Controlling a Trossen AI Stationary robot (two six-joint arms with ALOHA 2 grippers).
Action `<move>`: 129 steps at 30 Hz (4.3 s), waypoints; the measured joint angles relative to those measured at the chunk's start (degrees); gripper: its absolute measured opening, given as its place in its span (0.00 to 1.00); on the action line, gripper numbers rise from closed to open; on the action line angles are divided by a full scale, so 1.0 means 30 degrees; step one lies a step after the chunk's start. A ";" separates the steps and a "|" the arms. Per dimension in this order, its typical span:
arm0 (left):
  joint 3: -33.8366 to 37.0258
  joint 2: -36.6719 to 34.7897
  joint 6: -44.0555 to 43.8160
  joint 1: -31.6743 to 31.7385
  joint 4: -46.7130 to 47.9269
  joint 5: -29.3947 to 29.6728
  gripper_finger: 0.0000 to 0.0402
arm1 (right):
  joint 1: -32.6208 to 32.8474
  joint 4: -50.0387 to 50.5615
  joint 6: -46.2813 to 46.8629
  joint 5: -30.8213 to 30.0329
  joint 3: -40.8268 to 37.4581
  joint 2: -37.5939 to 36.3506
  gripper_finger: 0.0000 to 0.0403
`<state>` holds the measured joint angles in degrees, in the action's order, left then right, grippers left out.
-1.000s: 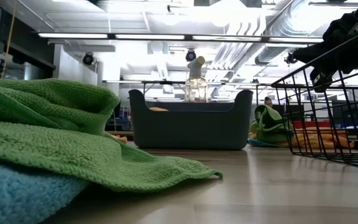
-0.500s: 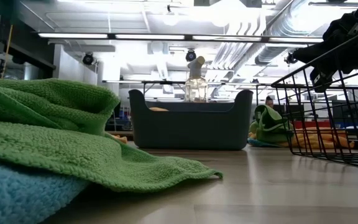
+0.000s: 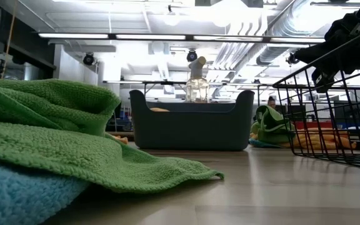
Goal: Sort microfiber towel by color & place in baskets
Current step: Put the top left blue towel into the transparent bin, then put the top green towel into the black wire basket
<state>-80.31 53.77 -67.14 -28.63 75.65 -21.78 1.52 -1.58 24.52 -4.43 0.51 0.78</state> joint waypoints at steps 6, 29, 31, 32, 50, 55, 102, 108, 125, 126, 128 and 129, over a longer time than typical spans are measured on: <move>0.0435 0.1760 0.2002 -0.0164 0.0799 0.1132 0.00 | -0.0005 0.0003 0.0001 0.0004 0.0000 0.0002 0.00; 0.3562 0.2168 0.2280 -0.3268 -0.0287 0.0842 0.00 | -0.0003 -0.0001 0.0000 0.0003 0.0000 -0.0001 0.00; 0.3818 0.2489 0.3334 -0.3139 -0.0808 0.1693 0.00 | -0.0001 0.0005 -0.0027 0.0007 0.0000 0.0006 0.00; 0.4041 0.2640 0.3770 -0.3066 -0.1177 0.1979 0.00 | 0.0000 0.0001 -0.0004 0.0002 0.0000 -0.0001 0.00; 1.1515 0.2489 0.3912 -0.3802 -0.5799 0.6433 0.00 | 0.0000 0.0006 -0.0014 0.0001 0.0000 -0.0001 0.00; 1.1727 0.2474 0.2961 -0.3788 -0.5637 0.6063 0.04 | -0.0007 0.0006 -0.0002 0.0000 0.0000 -0.0001 0.00; 0.6258 1.3237 2.1165 0.5626 -1.1137 0.0396 0.60 | 0.0000 0.0003 0.0002 0.0004 0.0000 -0.0001 0.00; 0.6258 1.4589 1.9101 0.5601 -1.1166 -0.1055 0.60 | -0.0004 0.0003 -0.0030 0.0007 0.0000 0.0003 0.00; 0.5138 1.1059 1.7683 0.5922 -1.0789 0.0001 0.01 | -0.0007 0.0002 -0.0016 0.0007 0.0000 -0.0008 0.00; 0.4962 1.0700 1.7689 0.6122 -1.0545 0.0004 0.01 | 0.0000 -0.0001 -0.0030 0.0005 0.0000 -0.0008 0.00; 0.4684 0.9910 1.7714 0.6510 -1.0473 0.0045 0.01 | -0.0006 0.0006 0.0006 0.0007 0.0000 -0.0008 0.00; 0.4614 0.9507 1.7707 0.6648 -1.0414 0.0121 0.01 | 0.0000 0.0006 -0.0004 0.0001 0.0000 -0.0008 0.00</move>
<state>-66.47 82.29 -14.02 -8.68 44.41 -21.42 1.52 -1.56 24.50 -4.42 0.51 0.75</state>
